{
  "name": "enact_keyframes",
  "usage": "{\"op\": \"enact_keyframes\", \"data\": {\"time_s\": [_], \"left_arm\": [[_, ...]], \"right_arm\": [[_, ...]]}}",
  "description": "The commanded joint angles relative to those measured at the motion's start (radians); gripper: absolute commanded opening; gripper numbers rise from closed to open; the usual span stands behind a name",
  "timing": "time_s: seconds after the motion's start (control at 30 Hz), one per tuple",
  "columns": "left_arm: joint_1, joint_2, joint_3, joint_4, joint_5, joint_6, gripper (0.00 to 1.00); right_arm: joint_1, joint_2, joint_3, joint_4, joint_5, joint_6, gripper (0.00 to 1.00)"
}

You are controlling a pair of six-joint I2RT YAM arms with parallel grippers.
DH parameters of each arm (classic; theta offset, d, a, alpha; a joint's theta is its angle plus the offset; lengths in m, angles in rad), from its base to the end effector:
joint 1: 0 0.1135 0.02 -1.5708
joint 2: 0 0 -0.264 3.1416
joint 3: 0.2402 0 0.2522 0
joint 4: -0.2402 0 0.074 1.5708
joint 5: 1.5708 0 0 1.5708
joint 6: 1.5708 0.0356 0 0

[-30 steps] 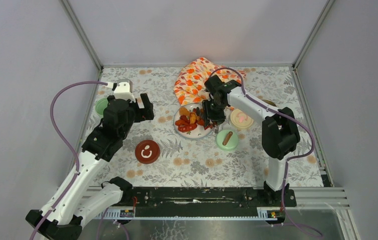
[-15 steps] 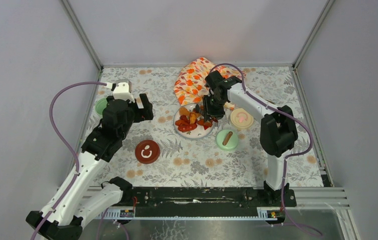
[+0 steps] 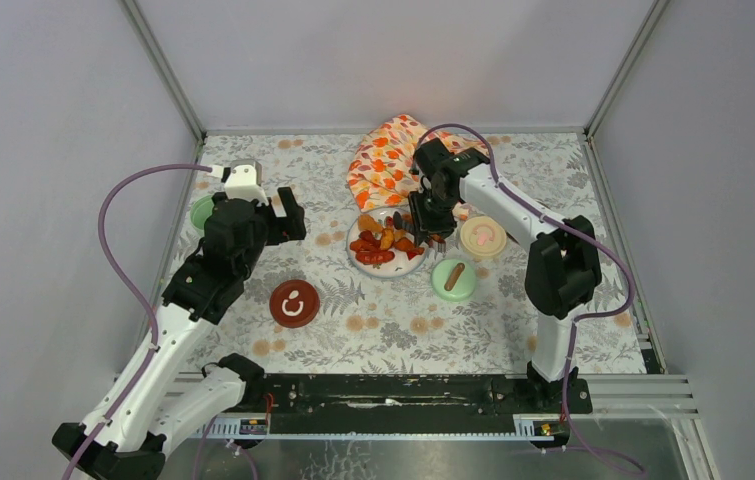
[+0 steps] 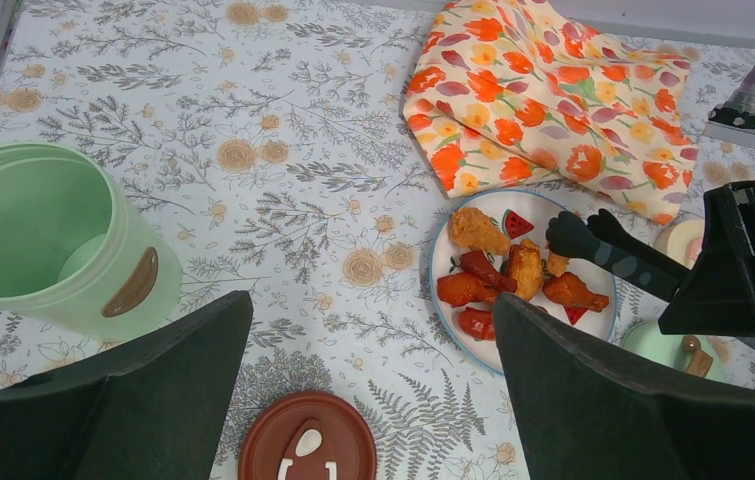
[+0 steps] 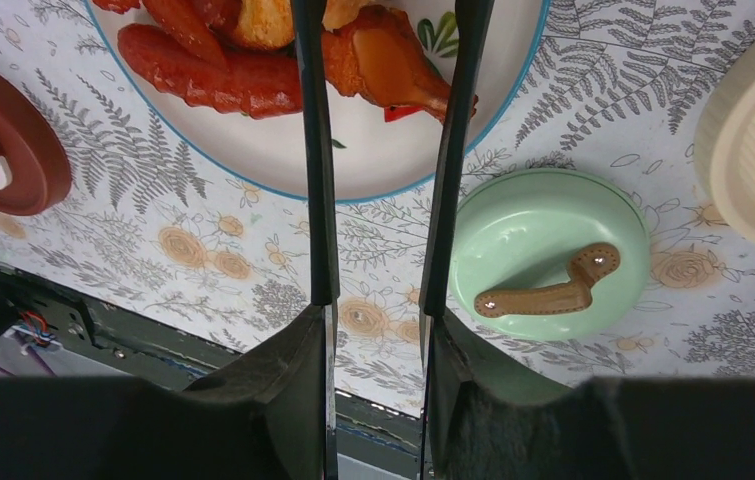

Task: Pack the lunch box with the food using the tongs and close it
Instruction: Pick up the fake food from the plate.

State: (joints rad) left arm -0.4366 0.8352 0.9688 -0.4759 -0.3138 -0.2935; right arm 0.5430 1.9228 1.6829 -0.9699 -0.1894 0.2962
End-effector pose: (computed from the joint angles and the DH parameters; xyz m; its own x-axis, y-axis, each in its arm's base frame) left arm 0.1671 -0.0658 0.3651 -0.3313 -0.1491 -0.9317 0.0448 0.9838 -0.1733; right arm 0.3405 0.2133 0.2594 -0.9308 -0.2269 -0.2864 -0.3060 0.9125 0.2716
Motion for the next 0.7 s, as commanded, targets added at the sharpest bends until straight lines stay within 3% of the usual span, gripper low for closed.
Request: {"op": "enact_keyframes", "data": {"time_s": [0.0,0.33,0.67], "left_arm": [[0.007,-0.014,-0.007,0.054,0.012,-0.003,0.98],[0.009,-0.013,-0.008,0.055,0.011,-0.003,0.98],[0.010,-0.011,-0.010,0.056,0.011,-0.003,0.98]], "right_arm": [[-0.002,-0.049,0.057,-0.054,0.036,-0.062,0.09],[0.008,-0.066,0.039,-0.028,0.001,-0.093,0.07],[0.020,0.008,0.059,-0.026,0.078,-0.126,0.14]]}}
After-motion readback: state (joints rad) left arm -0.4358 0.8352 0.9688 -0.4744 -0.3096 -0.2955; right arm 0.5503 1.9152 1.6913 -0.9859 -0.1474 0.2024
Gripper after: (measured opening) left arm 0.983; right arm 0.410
